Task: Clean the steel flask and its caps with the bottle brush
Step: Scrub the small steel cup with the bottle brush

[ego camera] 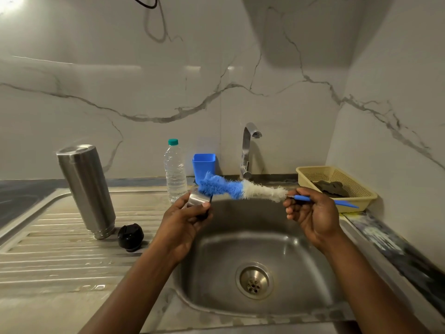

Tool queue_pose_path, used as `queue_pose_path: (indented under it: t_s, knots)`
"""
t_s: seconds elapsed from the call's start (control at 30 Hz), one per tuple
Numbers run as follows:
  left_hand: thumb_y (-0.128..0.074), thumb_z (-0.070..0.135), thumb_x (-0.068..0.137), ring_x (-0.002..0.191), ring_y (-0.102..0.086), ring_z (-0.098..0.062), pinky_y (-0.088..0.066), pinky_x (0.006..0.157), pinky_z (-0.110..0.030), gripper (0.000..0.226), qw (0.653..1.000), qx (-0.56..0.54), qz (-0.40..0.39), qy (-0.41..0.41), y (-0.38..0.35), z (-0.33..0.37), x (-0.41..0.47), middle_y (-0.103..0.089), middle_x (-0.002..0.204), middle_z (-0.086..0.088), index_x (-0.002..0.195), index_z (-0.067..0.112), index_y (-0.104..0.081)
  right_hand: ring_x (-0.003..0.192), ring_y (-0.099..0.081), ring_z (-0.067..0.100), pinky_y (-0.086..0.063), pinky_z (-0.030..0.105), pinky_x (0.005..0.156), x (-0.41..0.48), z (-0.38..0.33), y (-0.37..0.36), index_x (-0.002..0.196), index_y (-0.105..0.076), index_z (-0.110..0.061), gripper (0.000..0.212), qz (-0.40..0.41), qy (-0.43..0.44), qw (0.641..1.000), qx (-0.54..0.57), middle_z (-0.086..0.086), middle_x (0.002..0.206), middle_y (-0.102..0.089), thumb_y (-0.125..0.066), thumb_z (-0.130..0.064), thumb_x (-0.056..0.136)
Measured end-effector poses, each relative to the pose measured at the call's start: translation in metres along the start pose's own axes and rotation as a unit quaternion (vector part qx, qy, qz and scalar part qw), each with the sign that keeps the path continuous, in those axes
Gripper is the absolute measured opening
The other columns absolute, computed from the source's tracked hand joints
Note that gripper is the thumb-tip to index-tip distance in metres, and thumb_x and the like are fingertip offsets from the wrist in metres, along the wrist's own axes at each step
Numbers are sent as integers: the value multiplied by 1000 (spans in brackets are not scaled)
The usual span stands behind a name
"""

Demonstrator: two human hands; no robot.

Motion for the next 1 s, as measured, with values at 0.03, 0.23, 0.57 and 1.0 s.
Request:
queue_pose_path:
  t_s: [0.03,0.23,0.57,1.0]
  knots:
    - [-76,-2,73,109,-76,-32,-65,91,-43,65,1000,-5,3,0,3,2,1,-72,129,-19,136,10,-63,52,-62,21,-53,28,47,0,-1,1,88,-68,3,34,4,2,1000,3,18,68,-68,-42,-13,103]
    - [-75,-7,73,110,-75,-38,-61,98,-51,65,1000,-3,-2,26,2,-3,1,-71,129,-23,135,6,-61,54,-63,22,-55,28,48,-2,8,-9,90,-67,3,34,-23,-18,1000,9,18,70,-68,-41,-14,105]
    - [-73,-18,77,98,-78,-31,-66,81,-40,63,995,99,25,-2,7,-2,2,-78,115,-15,131,14,-69,52,-63,23,-54,30,47,2,5,-1,83,-71,1,39,-15,17,999,-25,21,70,-68,-41,-12,105]
    - [-84,-5,69,95,-77,-24,-61,73,-31,62,995,99,32,4,11,1,5,-78,114,-17,128,6,-68,53,-62,24,-54,30,47,0,2,0,86,-69,2,38,-20,21,999,-28,21,70,-68,-40,-13,105]
Point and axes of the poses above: each hand's wrist, its own x-axis towards the middle knuckle, its own y-axis out of the back of the hand, z = x × y, the point moved 1 cm from there along x, towards the middle knuckle
